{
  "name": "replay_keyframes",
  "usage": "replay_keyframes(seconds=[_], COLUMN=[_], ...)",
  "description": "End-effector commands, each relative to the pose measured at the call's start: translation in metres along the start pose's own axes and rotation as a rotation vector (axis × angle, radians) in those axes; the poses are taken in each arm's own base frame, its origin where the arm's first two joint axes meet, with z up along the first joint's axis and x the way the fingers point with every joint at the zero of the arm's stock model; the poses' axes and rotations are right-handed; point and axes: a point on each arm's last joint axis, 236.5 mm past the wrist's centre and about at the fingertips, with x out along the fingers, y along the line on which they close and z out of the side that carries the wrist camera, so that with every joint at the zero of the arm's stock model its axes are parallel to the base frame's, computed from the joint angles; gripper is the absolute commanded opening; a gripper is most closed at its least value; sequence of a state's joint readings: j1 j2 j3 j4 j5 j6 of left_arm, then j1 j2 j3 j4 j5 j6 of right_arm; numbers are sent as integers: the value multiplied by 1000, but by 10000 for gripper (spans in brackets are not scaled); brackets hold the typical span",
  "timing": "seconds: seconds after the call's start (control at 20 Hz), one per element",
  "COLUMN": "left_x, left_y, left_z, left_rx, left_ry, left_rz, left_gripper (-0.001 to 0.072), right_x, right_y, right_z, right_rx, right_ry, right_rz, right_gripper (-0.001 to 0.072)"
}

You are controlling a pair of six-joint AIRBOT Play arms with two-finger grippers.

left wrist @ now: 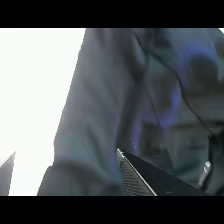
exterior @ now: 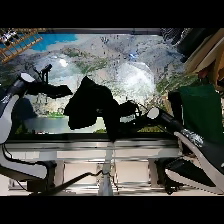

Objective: Fold the clothes and pants, and hang the long-sleeved shirts on hangers.

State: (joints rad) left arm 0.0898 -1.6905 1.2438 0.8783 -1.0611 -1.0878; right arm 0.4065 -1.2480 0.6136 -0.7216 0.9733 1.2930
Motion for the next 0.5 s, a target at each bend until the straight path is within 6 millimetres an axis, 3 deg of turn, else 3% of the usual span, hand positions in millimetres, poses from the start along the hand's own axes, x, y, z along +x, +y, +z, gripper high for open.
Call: replay_keyframes(seconds=[0.0, 0.1, 0.15, 0.2, 0.25, 0.35, 0.45], left_x=[25, 38, 42, 45, 43, 29, 0], left_y=[2, -1, -3, -9, -16, -25, -32], left_z=[3, -11, -17, -22, -28, -34, -36], left_rx=[0, -6, -5, 3, 22, 44, 63], left_ry=[48, 106, 130, 152, 177, 207, 211], left_rz=[-25, -45, -53, -62, -84, -114, -141], left_gripper=[690, 685, 600, 313, 18, 5, 3], right_x=[16, 23, 26, 28, 25, 1, -54], right_y=[5, 9, 10, 10, 9, -12, -33], right_z=[9, 16, 17, 17, 18, 31, 60], right_rx=[-41, -61, -66, -65, -64, -69, -85], right_ry=[9, 4, 8, 16, 15, -30, -147], right_rz=[19, 12, 7, 6, -2, -132, -300], right_gripper=[460, 457, 360, 114, 30, 29, 29])
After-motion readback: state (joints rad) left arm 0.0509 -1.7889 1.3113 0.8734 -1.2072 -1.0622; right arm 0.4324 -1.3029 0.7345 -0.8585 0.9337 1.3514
